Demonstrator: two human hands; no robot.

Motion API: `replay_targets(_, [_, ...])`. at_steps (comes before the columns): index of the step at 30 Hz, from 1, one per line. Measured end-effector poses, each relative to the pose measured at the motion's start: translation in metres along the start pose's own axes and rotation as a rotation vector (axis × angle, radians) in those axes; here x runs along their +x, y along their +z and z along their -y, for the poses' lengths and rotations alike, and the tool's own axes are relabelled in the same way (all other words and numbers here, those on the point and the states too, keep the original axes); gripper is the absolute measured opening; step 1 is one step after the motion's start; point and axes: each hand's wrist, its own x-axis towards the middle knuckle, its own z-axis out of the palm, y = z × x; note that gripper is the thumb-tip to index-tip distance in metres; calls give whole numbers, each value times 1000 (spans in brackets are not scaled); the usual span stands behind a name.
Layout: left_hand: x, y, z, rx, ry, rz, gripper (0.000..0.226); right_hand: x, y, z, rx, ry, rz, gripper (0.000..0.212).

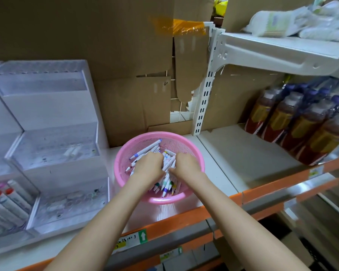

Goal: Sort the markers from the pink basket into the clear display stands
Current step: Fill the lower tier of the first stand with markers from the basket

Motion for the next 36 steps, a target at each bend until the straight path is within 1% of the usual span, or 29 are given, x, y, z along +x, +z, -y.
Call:
replay_targets(4, [-1, 1, -1, -5, 16, 15, 7, -3, 1, 6, 97, 16, 39, 18])
replay_targets(8, [-6, 1, 2, -71, -9, 25, 13, -7, 0, 3, 266, 68, 45, 32])
replay_targets(10, [-9, 1, 4, -157, -24, 31, 18, -8, 0, 4, 367, 106, 52, 37])
replay_targets(12, [-12, -1, 7, -286, -35, 48, 27, -8, 0, 7, 489, 147, 66, 48])
replay_targets(13, [-14, -2, 9, -347, -37, 47, 35, -8, 0, 8, 542, 159, 69, 53])
replay_targets(15, [-19, -3, 13, -431, -26, 16, 54, -11, -1, 12, 614, 151, 62, 55])
replay_targets(17, [-24, -4, 17, -477, 1, -40, 69, -15, -1, 13, 683, 108, 46, 57])
replay_targets(19, [-29, -7, 21, -539, 36, -106, 76, -21, -4, 16, 712, 26, 15, 63])
replay_targets(21, [-35, -12, 24, -586, 56, -174, 74, -28, -7, 20, 685, -66, -45, 66])
replay_targets(24, [-45, -23, 26, -609, 50, -295, 63, -40, -13, 31, 640, -179, -153, 63])
replay_targets(26, [-53, -33, 29, -626, 55, -399, 53, -48, -17, 40, 649, -245, -218, 62])
replay_targets(28, [-61, -43, 33, -641, 83, -484, 50, -54, -21, 52, 671, -302, -270, 61])
replay_targets(32, [-84, -67, 50, -645, 109, -637, 47, -67, -29, 84, 744, -411, -333, 59])
replay_targets(34, [-97, -79, 62, -621, 84, -711, 42, -71, -30, 103, 759, -455, -356, 59])
replay_targets(36, [-113, -90, 78, -608, 43, -747, 40, -74, -28, 126, 776, -493, -358, 60])
